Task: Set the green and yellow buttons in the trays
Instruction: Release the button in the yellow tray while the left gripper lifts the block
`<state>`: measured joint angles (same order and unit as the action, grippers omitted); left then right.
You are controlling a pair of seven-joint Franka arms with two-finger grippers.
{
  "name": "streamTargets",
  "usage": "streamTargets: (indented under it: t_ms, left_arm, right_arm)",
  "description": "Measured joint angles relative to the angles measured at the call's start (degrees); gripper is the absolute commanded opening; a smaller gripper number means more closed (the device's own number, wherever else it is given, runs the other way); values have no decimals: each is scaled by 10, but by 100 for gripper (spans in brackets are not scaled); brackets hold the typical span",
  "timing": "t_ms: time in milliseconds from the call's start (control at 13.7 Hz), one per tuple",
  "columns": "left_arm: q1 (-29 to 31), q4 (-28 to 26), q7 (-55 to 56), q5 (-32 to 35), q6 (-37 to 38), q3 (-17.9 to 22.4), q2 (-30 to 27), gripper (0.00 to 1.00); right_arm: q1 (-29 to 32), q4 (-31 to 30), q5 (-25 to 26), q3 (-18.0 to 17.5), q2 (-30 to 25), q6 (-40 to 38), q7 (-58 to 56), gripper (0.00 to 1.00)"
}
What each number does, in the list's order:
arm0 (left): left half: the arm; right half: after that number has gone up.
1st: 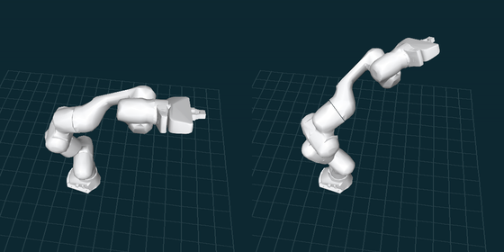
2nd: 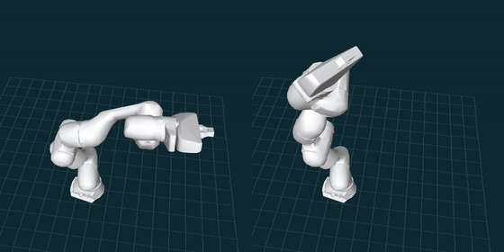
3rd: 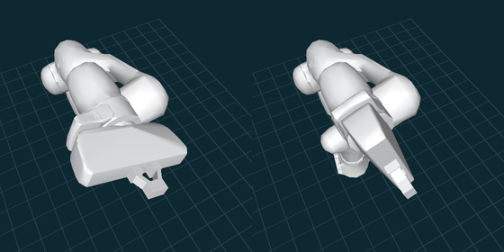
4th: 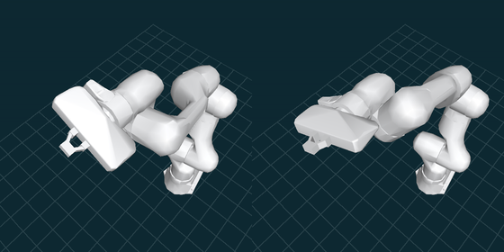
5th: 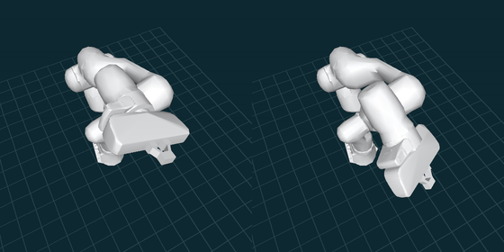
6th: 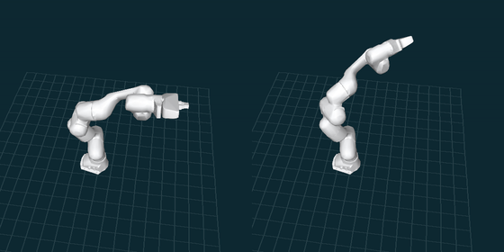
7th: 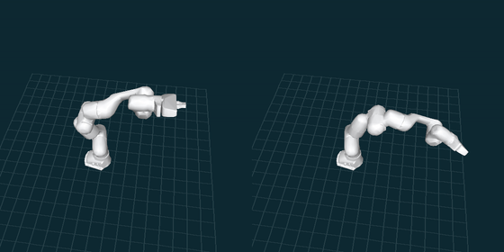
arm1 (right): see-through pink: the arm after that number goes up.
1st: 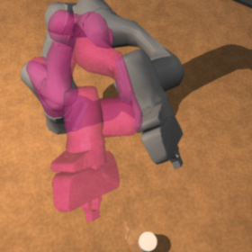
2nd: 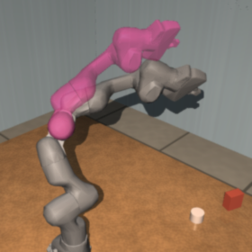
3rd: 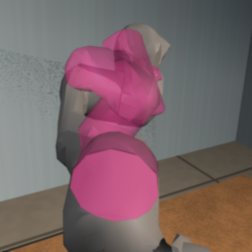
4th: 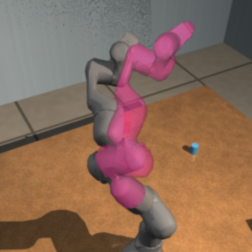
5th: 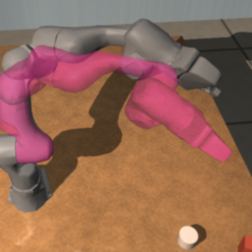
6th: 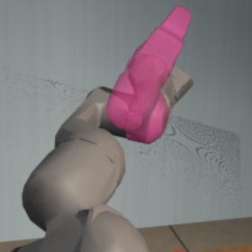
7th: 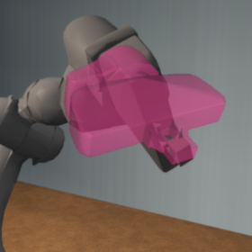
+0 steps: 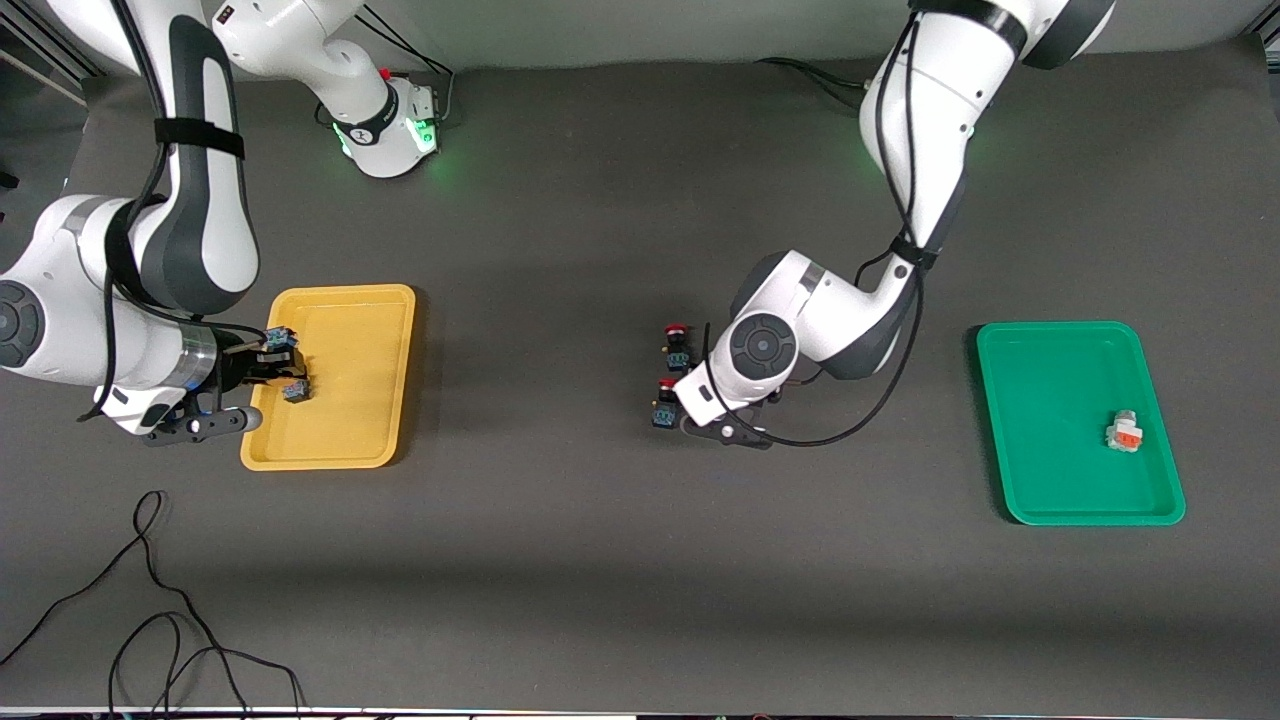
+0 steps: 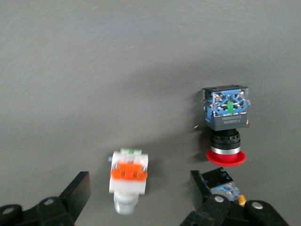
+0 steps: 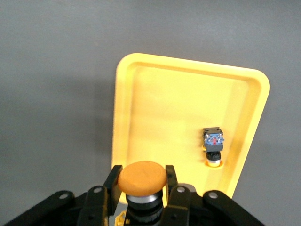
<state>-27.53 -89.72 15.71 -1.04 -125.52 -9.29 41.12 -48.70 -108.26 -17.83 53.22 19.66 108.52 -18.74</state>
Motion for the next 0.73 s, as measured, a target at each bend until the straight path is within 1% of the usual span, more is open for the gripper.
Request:
streamTargets:
  t_ms: [146,219,365,438,511,584,657,730]
  left_arm:
    - [1,-27,-51,2,-48,5,4,94]
    - [1,-40,-67,4,-65,6,4,94]
    - [1,-55,-85,6,-81,7,4,95]
    - [1,-58,-88,7,-82,6,5,95]
    - [1,-60,-90,7,-82,6,5,94]
    - [1,-63,-91,8,-82,6,5,80]
    - [1,-66,-91,8,-82,6,5,37]
    - [1,-68,-91,8,-82,6,5,0]
  right_arm:
    - [-5,-74,-34,-9,16,85,-6,15]
    - [-8,-98,-61,-13,36,109,-18,15]
    - [-12,-111,-116,-15,91,121,-52,17]
    - [-13,-109,-137,-15,119,124,-63,30]
    - [-13,-108,-149,-16,139,127,-68,62]
    - [-13,-107,-153,-16,150,128,-69,100]
    - [-13,-106,-155,-17,155,128,-69,100]
    - [-13,-105,-159,-17,156,128,-69,100]
